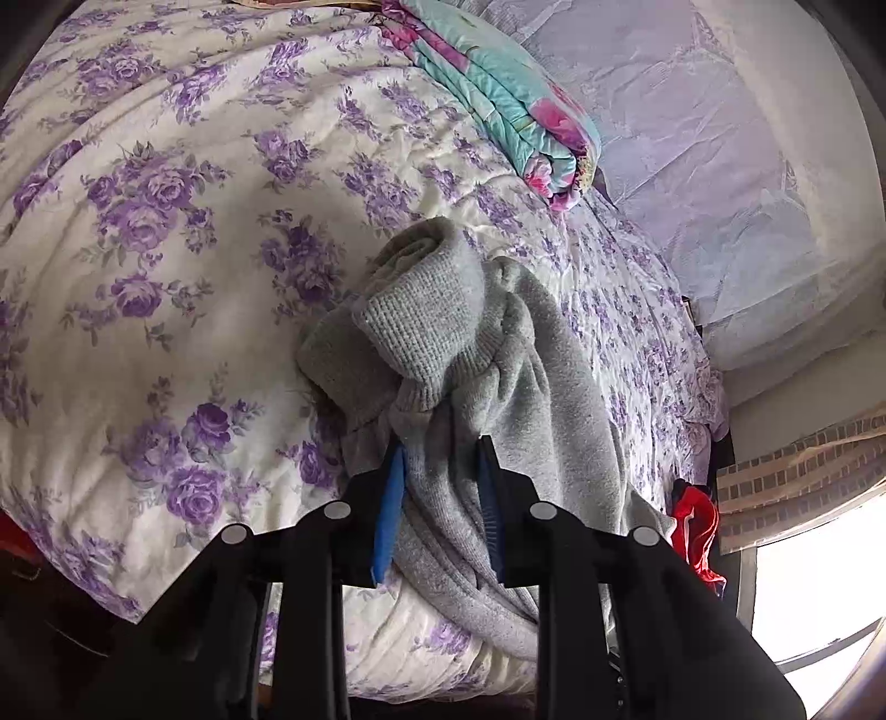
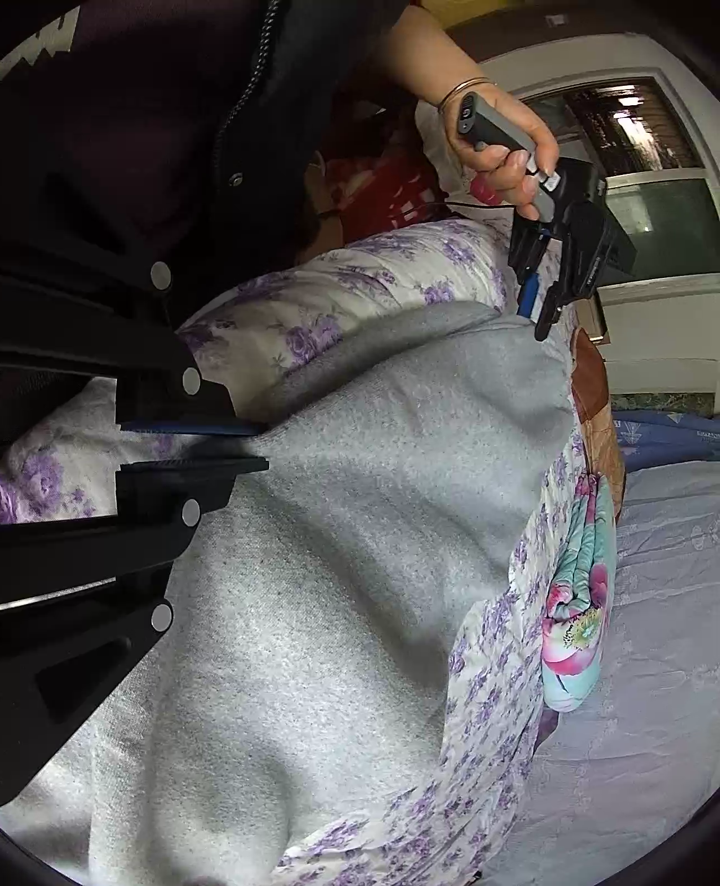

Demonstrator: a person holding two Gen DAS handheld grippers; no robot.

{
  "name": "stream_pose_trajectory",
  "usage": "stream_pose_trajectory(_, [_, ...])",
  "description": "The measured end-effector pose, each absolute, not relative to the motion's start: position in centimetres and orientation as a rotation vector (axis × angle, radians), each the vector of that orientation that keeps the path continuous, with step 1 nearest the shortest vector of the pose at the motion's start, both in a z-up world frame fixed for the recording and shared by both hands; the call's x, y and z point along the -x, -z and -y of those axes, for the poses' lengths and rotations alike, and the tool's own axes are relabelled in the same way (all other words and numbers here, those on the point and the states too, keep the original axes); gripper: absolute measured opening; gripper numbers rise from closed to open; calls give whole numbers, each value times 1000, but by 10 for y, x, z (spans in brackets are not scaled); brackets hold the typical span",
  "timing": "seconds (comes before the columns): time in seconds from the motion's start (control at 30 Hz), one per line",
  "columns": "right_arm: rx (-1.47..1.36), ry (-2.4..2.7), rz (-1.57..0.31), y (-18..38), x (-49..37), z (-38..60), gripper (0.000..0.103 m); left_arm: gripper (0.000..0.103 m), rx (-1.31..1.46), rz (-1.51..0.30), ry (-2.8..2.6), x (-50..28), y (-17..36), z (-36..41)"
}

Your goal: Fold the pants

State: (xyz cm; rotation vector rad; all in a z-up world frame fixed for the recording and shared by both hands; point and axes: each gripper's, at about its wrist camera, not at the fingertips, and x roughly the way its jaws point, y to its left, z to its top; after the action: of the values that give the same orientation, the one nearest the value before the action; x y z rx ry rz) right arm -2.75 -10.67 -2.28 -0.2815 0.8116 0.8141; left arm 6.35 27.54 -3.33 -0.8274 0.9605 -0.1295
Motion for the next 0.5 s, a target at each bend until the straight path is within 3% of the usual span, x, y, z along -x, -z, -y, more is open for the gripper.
stream_pose_trajectory(0.03, [246,-828,-811,20,26,111,8,28,829,-959,138,-64,32,-275])
stream_pose_trajectory(0.1, [173,-864,-801,13,22,120,8,50,836,-959,142,-65,30,-272])
stream_pose_trajectory(0.17, [138,-895,-785,5,22,125,8,64,823,-957,115,-70,27,-267])
stream_pose_trajectory(0.23, [140,-915,-767,0,25,128,8,65,796,-959,106,-76,26,-263])
stream_pose_trajectory(0.27, [152,-918,-770,0,26,127,8,64,791,-961,106,-79,26,-261])
stream_pose_trajectory(0.37, [221,-888,-816,14,25,120,8,31,764,-953,85,-84,28,-256])
stream_pose_trajectory(0.4, [231,-876,-831,19,24,118,8,24,777,-942,97,-83,27,-256])
stream_pose_trajectory(0.5, [214,-882,-819,18,27,120,8,20,754,-882,112,-71,8,-249])
